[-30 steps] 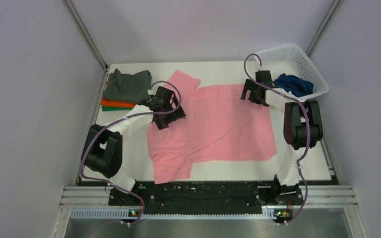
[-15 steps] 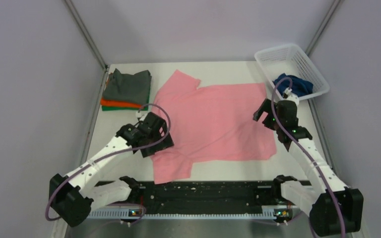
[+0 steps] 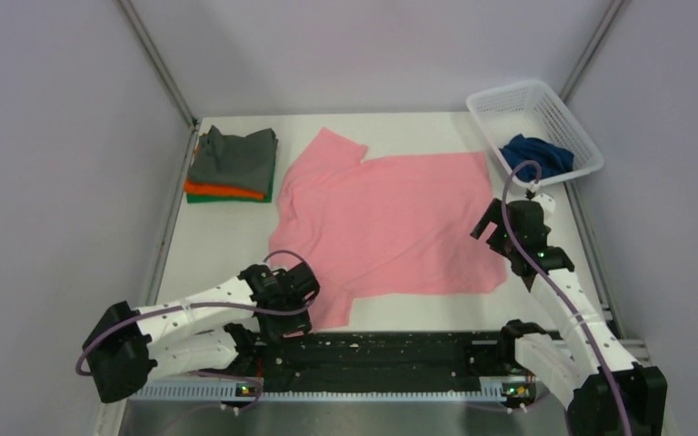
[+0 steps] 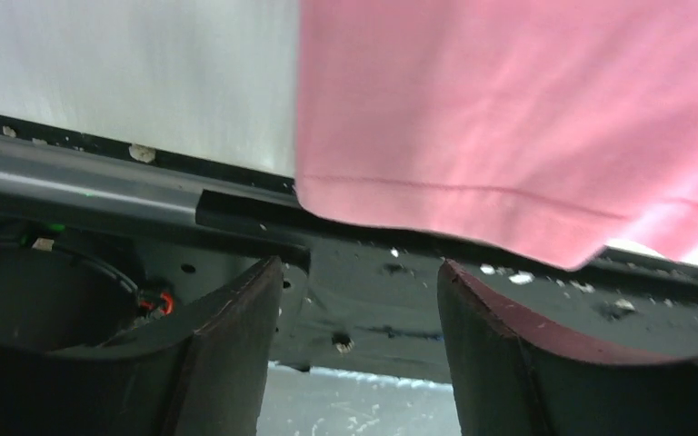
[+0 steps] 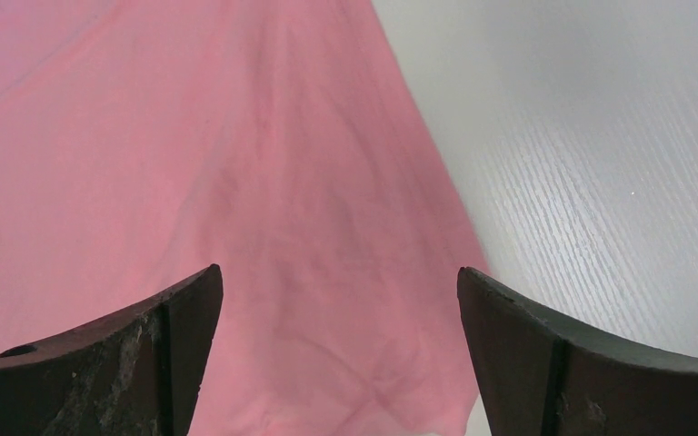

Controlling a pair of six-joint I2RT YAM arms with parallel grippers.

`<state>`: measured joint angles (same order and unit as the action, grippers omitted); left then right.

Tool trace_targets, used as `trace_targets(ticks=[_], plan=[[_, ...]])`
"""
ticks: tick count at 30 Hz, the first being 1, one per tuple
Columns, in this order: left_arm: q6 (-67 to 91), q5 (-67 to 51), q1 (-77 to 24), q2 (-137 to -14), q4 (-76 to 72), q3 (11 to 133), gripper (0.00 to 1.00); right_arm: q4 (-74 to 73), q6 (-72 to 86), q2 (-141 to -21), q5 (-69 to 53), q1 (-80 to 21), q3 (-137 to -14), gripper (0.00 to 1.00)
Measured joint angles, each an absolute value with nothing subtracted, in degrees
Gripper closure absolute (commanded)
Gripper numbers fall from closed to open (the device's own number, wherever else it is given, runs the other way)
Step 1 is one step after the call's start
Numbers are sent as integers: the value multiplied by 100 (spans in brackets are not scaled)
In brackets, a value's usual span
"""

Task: Fold and stack the t-shirts
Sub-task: Flatten out the tshirt, then grab the side of the flattened tshirt closest away from the robot with both arms

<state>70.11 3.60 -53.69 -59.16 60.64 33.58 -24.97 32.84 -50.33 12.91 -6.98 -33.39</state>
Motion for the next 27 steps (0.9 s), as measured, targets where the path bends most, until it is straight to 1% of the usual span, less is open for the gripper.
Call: trace_targets(ticks=[2, 5, 7, 10, 12, 13, 14, 18, 20, 23, 27], plan=[[7175, 440, -5369, -5927, 5872, 3116, 34, -2499, 3282, -5033, 1297, -698, -3339, 1], [7406, 589, -5369, -5981, 5660, 2954, 38, -2506, 3282, -5030, 1299, -698, -3339, 1], [7544, 707, -5369, -5988, 5450, 2840, 45, -2515, 3293, -5030, 1302, -698, -3339, 1], [7673, 714, -5374, -5977, 5269, 2788, 66, -2558, 3369, -4995, 1304, -698, -3339, 1], [7710, 692, -5384, -5992, 5098, 2786, 87, -2661, 3422, -4904, 1317, -698, -3341, 1], [7747, 685, -5393, -6018, 5019, 2797, 95, -2714, 3452, -4858, 1345, -698, -3341, 1], [7758, 676, -5402, -6038, 4965, 2810, 100, -2797, 3492, -4803, 1387, -698, -3341, 2], [7703, 711, -5411, -6152, 5026, 2915, 100, -3336, 3763, -4532, 1623, -698, -3343, 3], [7629, 910, -5404, -6165, 5000, 3004, 100, -3653, 3970, -4348, 1680, -698, -3343, 3], [7476, 1083, -5393, -6121, 4974, 3164, 100, -4075, 4416, -3854, 1691, -698, -3260, 10], [7199, 1232, -5393, -5863, 4928, 3428, 100, -4278, 5054, -3153, 1575, -698, -2799, 20]])
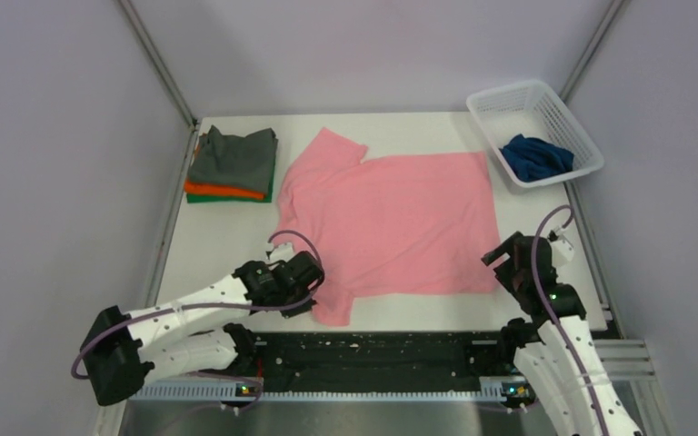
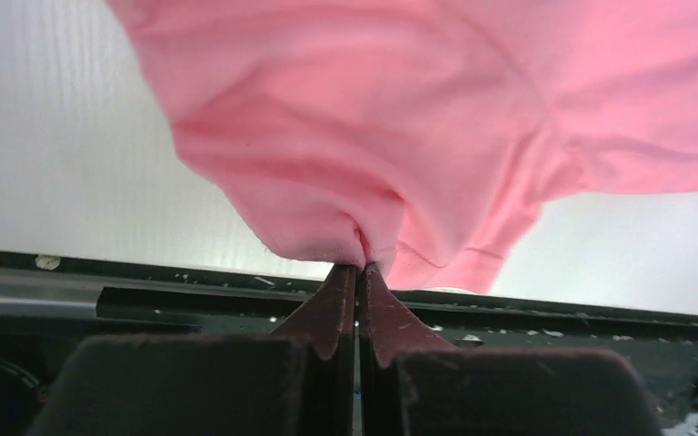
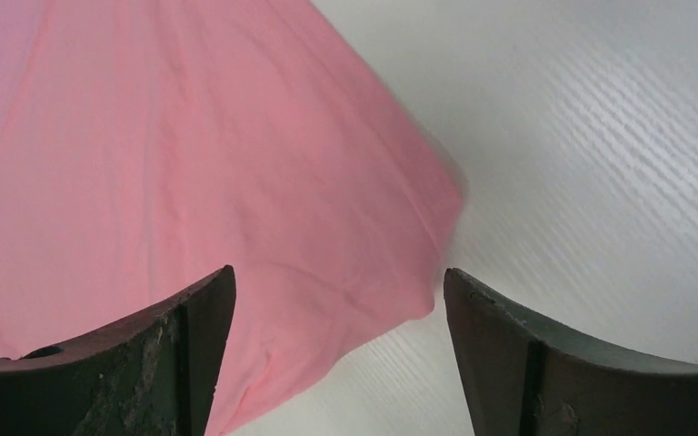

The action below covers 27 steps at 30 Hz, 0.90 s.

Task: Fold and stack the t-shirts
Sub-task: Grab the side of the flattened tshirt closest away from the robot with both arms

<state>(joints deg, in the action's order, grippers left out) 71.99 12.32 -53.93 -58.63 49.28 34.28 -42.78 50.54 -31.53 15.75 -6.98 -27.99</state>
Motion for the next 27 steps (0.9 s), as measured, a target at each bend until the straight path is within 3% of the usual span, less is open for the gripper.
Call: trace_targets(ticks=[8, 10, 11, 16, 18, 27], plan=[[6735, 1356, -5393, -5325, 4628, 3682, 100, -4300, 5883, -2709, 1278, -698, -1859, 51], [6652, 1380, -5393, -5253, 4624, 3708, 100, -4287, 6016, -2615, 1256, -698, -1691, 73], [6617, 1391, -5393, -5216, 4624, 3728, 100, -4287, 6084, -2587, 1260, -698, -1632, 79], [6580, 1396, -5391, -4987, 4668, 3787, 100, -4250, 6230, -2567, 1310, -698, -1466, 82], [6589, 1374, -5389, -4842, 4720, 3787, 100, -4244, 6259, -2598, 1354, -698, -1446, 100], [6967, 875, -5389, -4206, 5037, 3741, 100, -4377, 6355, -2532, 1363, -698, -1372, 100]])
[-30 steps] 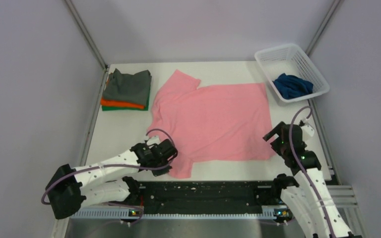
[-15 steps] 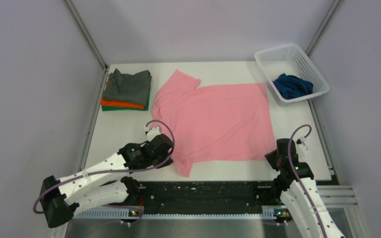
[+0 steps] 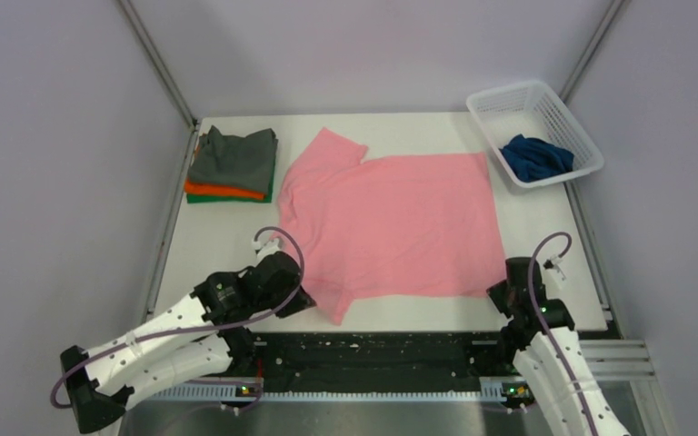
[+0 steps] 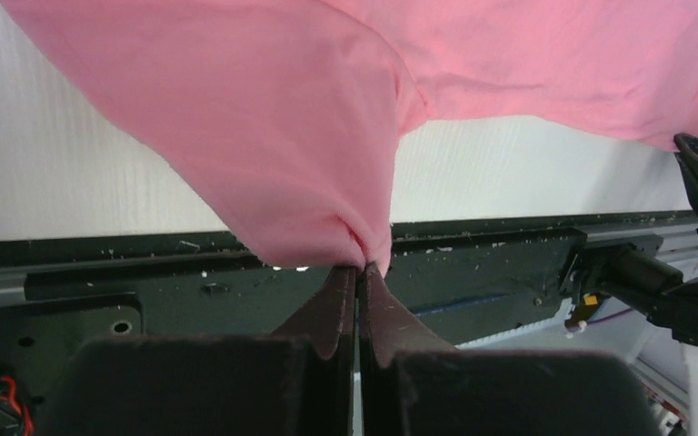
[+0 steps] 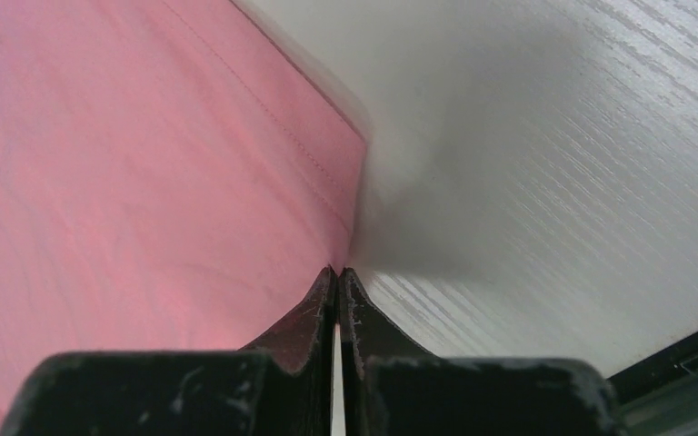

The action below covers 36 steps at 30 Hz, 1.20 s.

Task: Fold and stack the t-shirts
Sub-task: Grab the side of the flattened tshirt closest away from the robot with both arms, then fold the flattened tshirt in 1/3 of the way

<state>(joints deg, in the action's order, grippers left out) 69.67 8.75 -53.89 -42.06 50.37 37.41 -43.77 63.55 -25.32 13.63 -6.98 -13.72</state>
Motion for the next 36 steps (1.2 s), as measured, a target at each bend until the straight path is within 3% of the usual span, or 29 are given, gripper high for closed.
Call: trace_targets(ticks=[9, 16, 28, 36], plan=[[7524, -56, -5389, -3621, 5192, 3129, 100, -5050, 6519, -1990, 1341, -698, -1782, 100], [7297, 69, -5374, -3712, 4915, 3186, 100, -4995, 6403, -2161, 1328, -698, -1782, 100], [5360, -16, -3771, -6698, 3363, 4956, 100, -3623, 5293, -4460, 1068, -698, -2635, 100], [4829, 134, -2751, -7677, 2943, 5865, 100, -2735, 4849, -5857, 1096, -694, -3374, 100]])
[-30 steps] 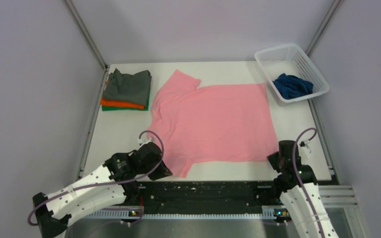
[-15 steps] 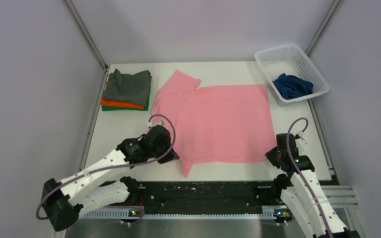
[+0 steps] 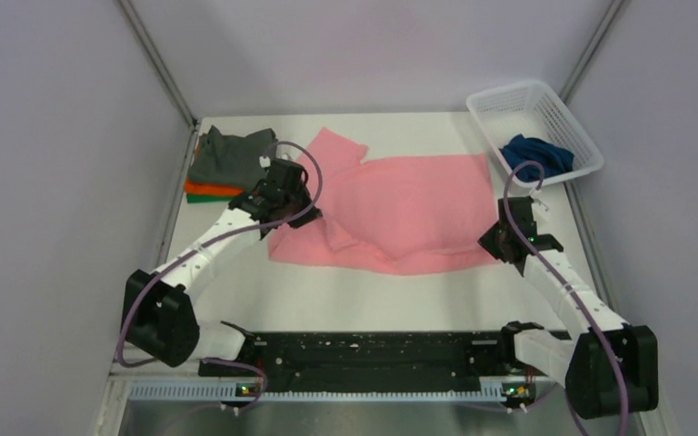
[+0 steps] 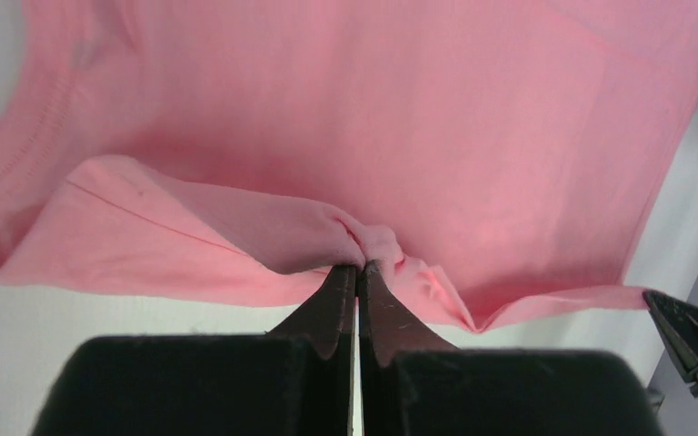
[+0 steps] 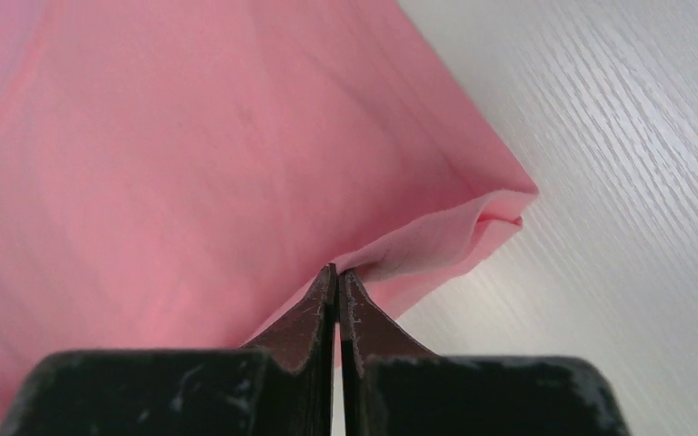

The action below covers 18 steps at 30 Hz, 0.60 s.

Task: Fold and stack the t-shirts
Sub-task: Fold the flattened tshirt in 1/3 of the way

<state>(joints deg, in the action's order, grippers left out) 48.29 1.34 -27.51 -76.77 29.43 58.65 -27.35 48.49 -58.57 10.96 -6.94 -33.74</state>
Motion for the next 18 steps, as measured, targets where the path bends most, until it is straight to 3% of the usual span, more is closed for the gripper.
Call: trace_targets(ticks=[18], plan=[[4211, 517, -1992, -9408, 3092, 7494, 100, -1695, 4388, -7417, 1190, -399, -4123, 96]])
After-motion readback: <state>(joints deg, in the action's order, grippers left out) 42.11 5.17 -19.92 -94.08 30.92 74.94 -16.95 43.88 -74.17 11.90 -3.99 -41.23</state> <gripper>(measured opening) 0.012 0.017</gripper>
